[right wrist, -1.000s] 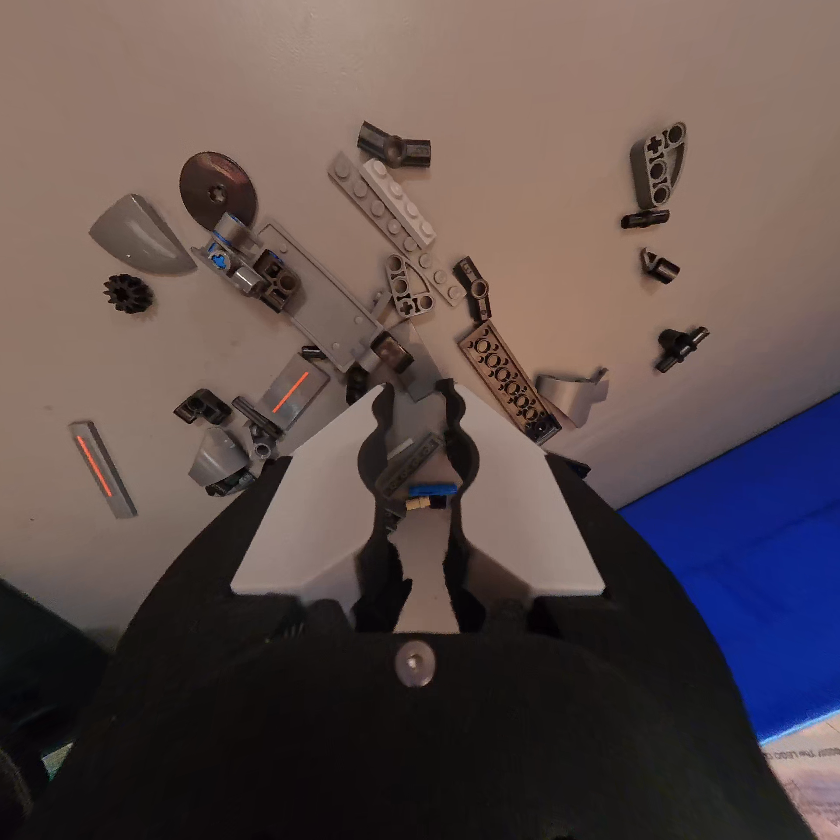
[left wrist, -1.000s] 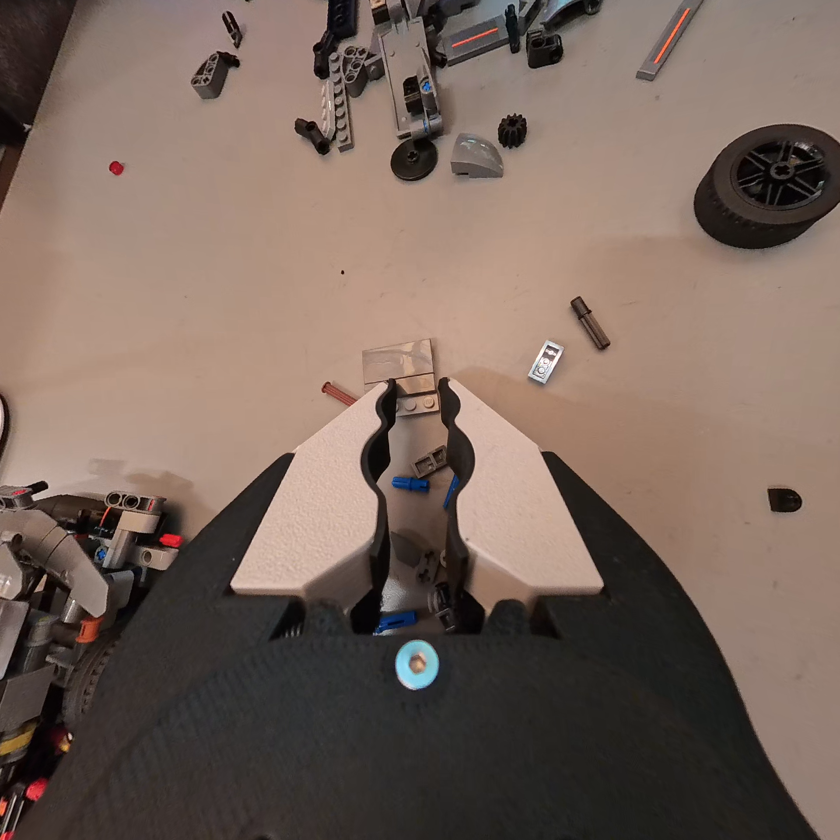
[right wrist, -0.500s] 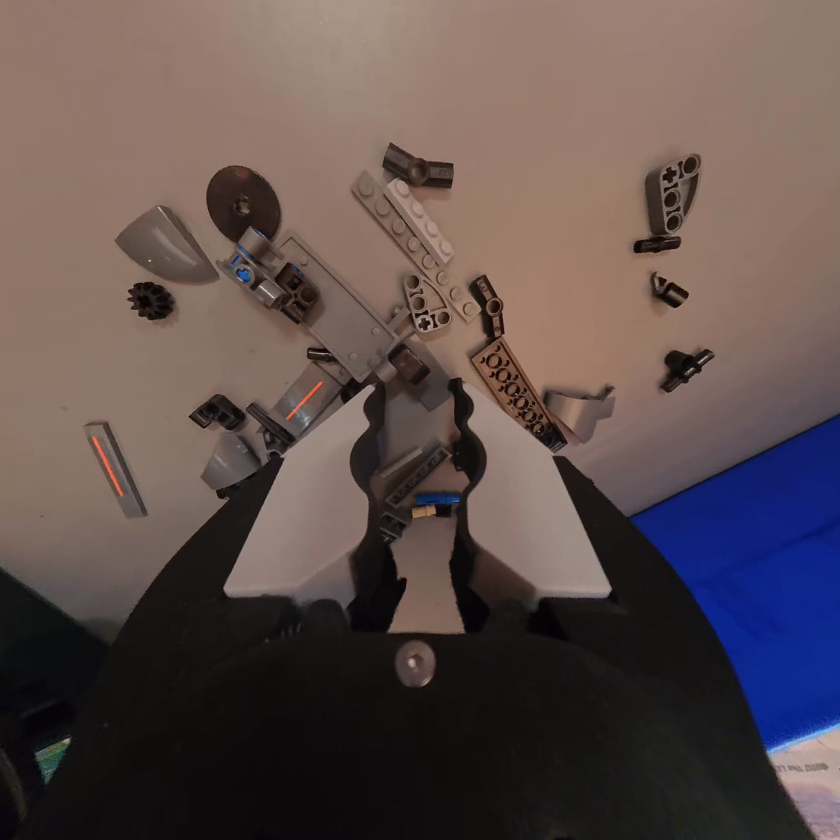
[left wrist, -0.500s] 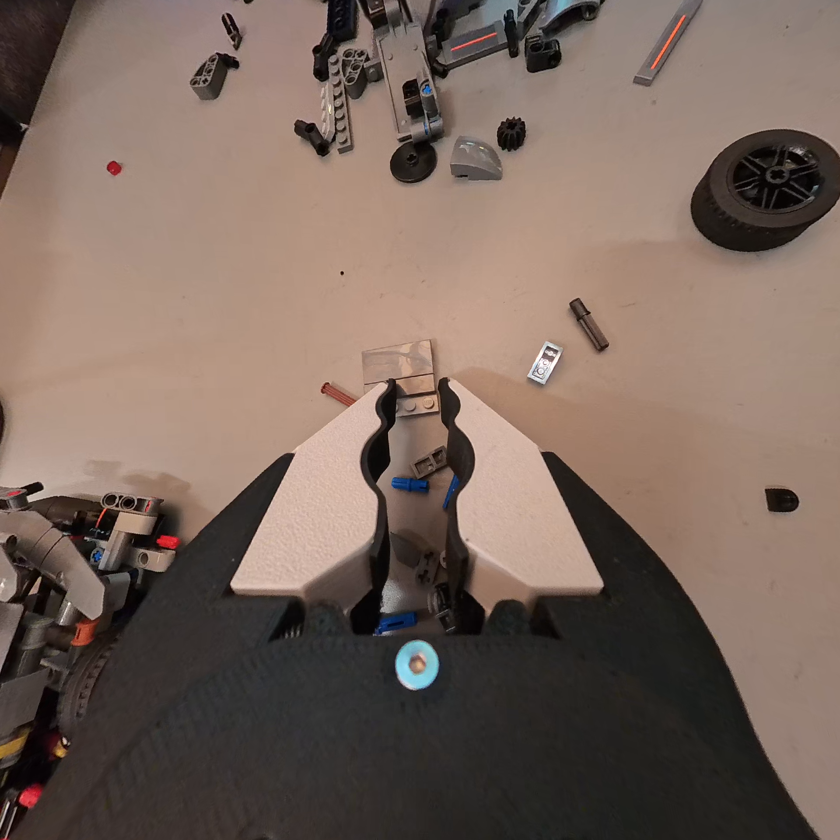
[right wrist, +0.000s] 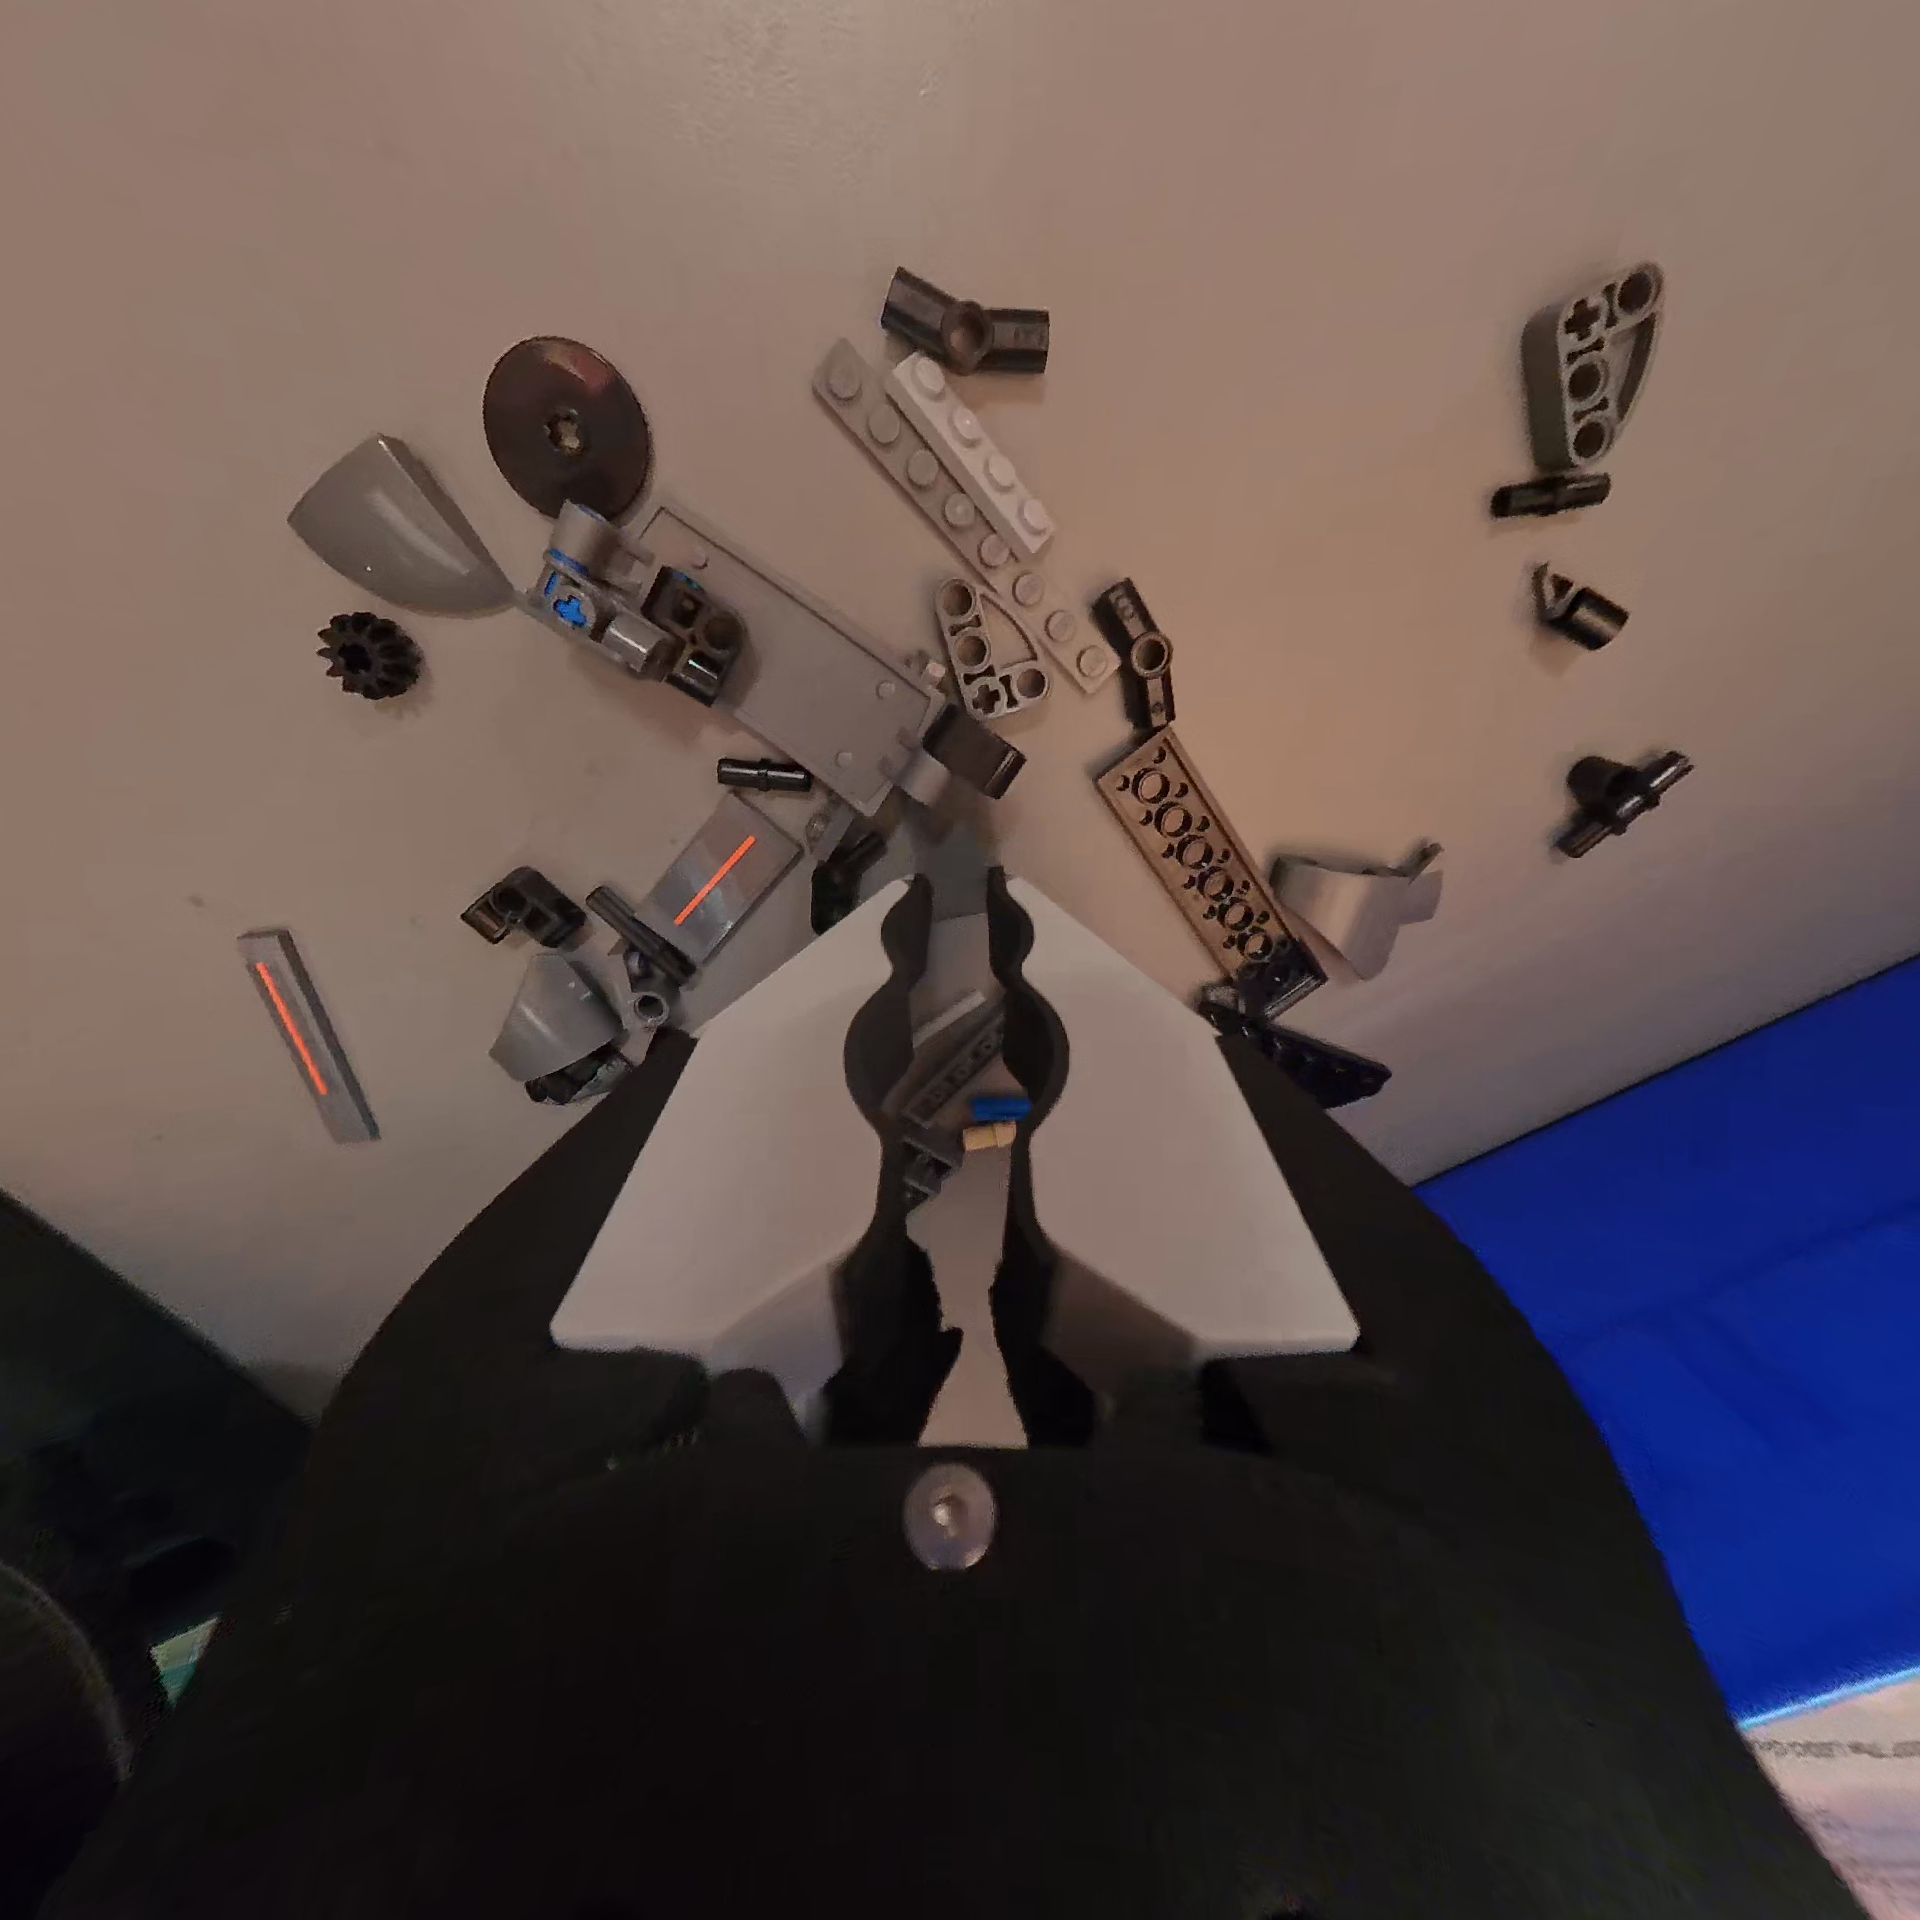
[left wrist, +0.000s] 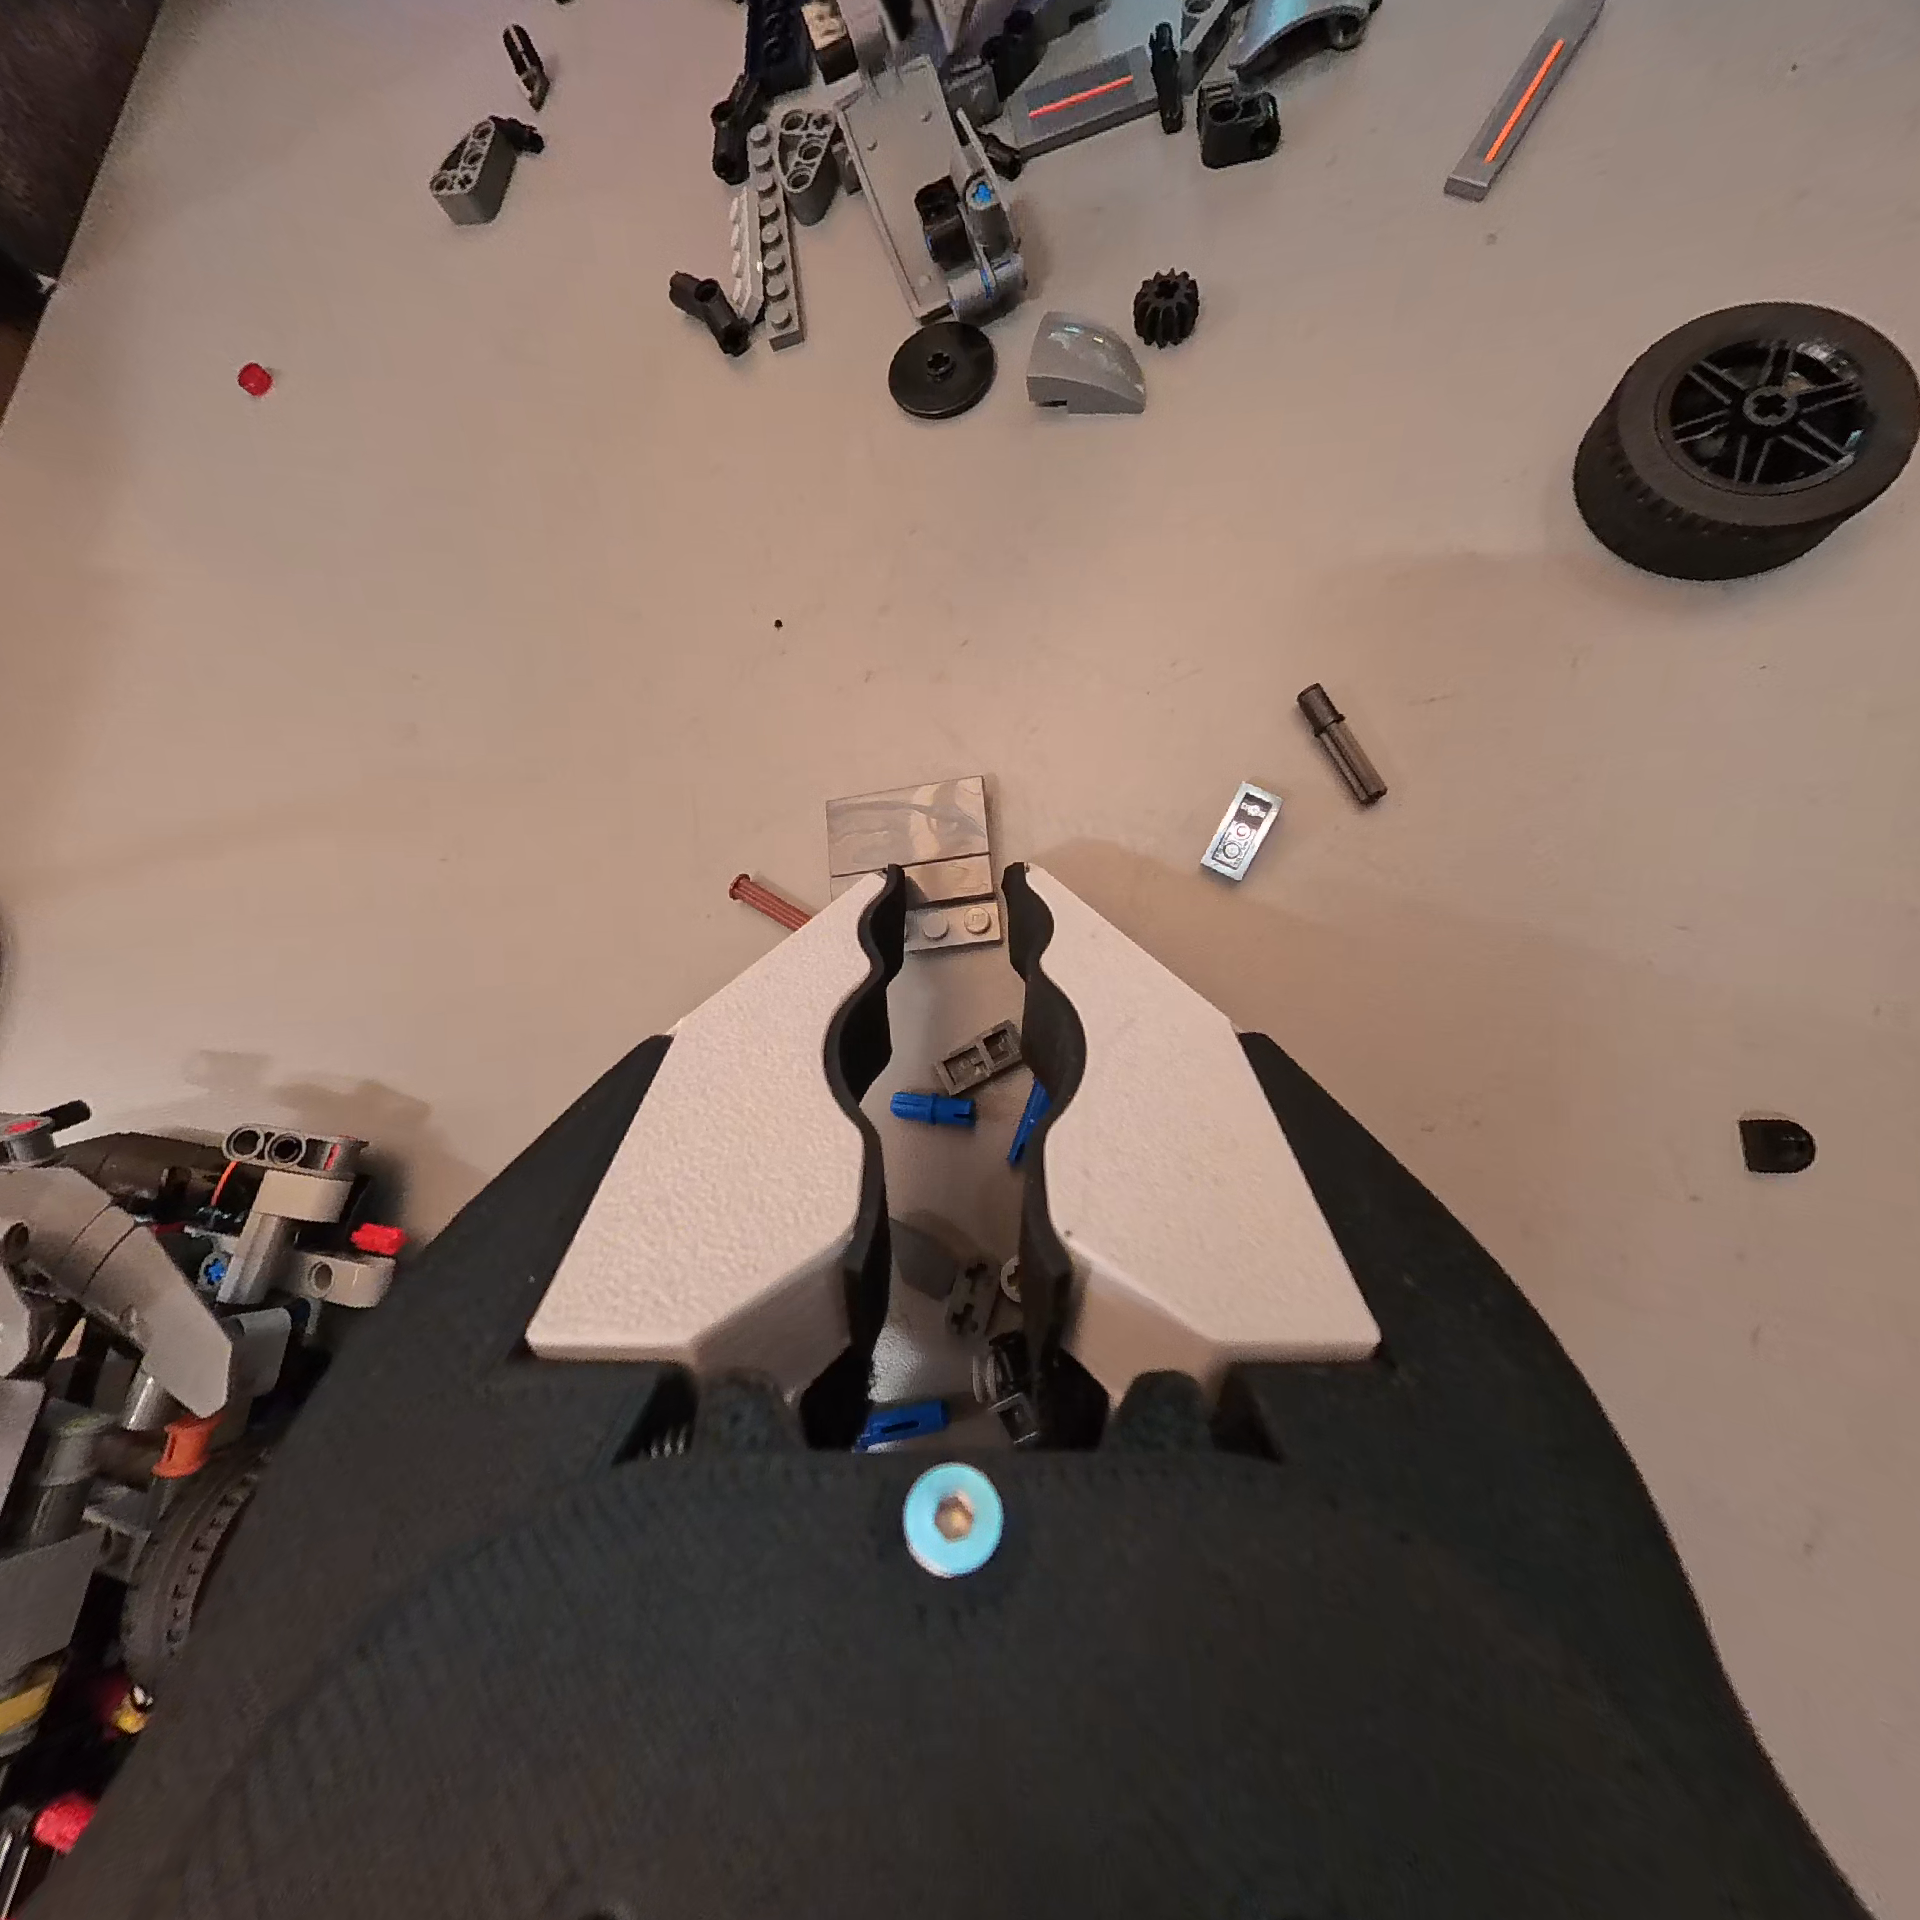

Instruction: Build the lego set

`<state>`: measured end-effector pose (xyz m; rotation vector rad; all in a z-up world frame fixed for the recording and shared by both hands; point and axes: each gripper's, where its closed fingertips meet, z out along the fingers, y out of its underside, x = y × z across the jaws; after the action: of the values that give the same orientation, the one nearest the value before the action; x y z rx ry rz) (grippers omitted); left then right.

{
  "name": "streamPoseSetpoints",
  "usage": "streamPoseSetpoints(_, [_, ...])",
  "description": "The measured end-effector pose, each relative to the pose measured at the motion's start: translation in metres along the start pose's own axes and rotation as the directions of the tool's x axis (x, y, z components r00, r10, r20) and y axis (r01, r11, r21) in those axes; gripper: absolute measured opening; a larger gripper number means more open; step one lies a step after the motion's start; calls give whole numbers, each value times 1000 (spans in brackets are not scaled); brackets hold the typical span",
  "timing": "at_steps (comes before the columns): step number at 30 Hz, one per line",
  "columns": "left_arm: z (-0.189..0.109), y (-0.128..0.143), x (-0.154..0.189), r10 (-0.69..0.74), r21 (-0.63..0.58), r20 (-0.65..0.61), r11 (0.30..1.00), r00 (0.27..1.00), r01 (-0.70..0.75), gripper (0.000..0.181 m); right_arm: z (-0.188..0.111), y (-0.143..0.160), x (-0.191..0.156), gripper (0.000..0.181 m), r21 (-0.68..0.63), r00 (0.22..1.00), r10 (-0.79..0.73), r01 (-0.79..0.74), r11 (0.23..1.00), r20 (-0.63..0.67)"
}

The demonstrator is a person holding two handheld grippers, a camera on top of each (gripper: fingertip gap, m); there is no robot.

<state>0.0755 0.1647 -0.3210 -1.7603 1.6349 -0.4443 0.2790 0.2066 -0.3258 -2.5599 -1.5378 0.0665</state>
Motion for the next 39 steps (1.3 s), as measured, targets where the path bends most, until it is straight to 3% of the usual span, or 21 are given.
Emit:
streamPoseSetpoints(8, [0, 0, 0, -1, 4, -2, 1000, 1000, 1, 16, 3, -7, 4, 29, 29, 1000, -18, 18, 999, -24])
streamPoseSetpoints(12, [0, 0, 0, 1, 4, -3, 1000, 1000, 0, 17, 4, -8, -3, 14, 27, 1000, -21, 21, 999, 15])
streamPoseSetpoints(21, [-4, -2, -3, 22, 18, 21, 1000, 1000, -22, 18, 3, 0, 2, 14, -25, 1000, 8, -9, 1000, -18])
streamPoseSetpoints(25, [-7, -5, -7, 5, 44, 11, 999, 1000, -5, 29, -4, 5, 9, 13, -28, 998, 37, -39, 999, -51])
streamPoseSetpoints(30, [1, 1, -2, 0, 12, -30, 1000, 1000, 1, 42, -18, -3, 11, 13, 11, 995, 36, -35, 999, -92])
streamPoseSetpoints(39, [-6, 6, -2, -75, -34, -64, 997, 995, 73, 39, -23, -21, 6, 13, 38, 994, 12, -8, 999, -108])
